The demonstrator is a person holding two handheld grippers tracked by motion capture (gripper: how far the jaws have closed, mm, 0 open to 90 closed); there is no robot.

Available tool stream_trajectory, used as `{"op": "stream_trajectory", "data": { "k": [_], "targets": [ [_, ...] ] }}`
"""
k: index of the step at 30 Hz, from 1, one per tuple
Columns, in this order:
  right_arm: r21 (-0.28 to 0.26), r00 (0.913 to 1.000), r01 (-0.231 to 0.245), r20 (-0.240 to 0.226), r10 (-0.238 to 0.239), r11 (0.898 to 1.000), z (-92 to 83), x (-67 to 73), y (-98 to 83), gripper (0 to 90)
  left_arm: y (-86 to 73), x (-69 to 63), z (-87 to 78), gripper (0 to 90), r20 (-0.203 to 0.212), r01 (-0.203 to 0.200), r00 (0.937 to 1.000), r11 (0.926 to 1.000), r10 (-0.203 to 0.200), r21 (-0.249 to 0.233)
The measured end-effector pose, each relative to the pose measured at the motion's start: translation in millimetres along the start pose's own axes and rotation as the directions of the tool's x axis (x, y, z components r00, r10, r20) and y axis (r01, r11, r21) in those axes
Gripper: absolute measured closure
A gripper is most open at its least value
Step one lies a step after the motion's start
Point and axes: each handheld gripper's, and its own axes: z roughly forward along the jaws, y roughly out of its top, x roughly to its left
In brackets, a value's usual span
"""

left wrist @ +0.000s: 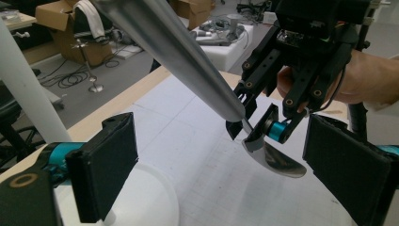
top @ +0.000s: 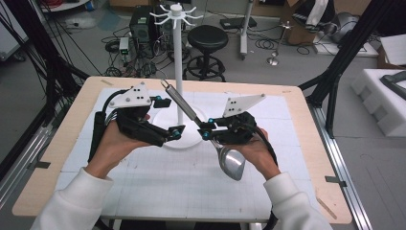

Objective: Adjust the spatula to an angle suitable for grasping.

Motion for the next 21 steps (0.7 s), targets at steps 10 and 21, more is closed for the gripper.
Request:
{"op": "stream_trajectory", "data": {
  "k": [10,21],
  "targets": [
    [-0.024,0.9999,0.002,0.017,-0.002,1.0,3.2,3.4,5.5,74.3,7.0,-0.9,6.4,25.3,0.016,0.012,0.9998,0.9994,-0.012,-0.033],
    [-0.022,0.9997,-0.001,0.026,0.002,1.0,6.8,5.7,7.4,74.3,7.9,1.1,10.3,46.0,-0.006,0.045,0.999,0.9983,-0.045,-0.036]
  ]
}}
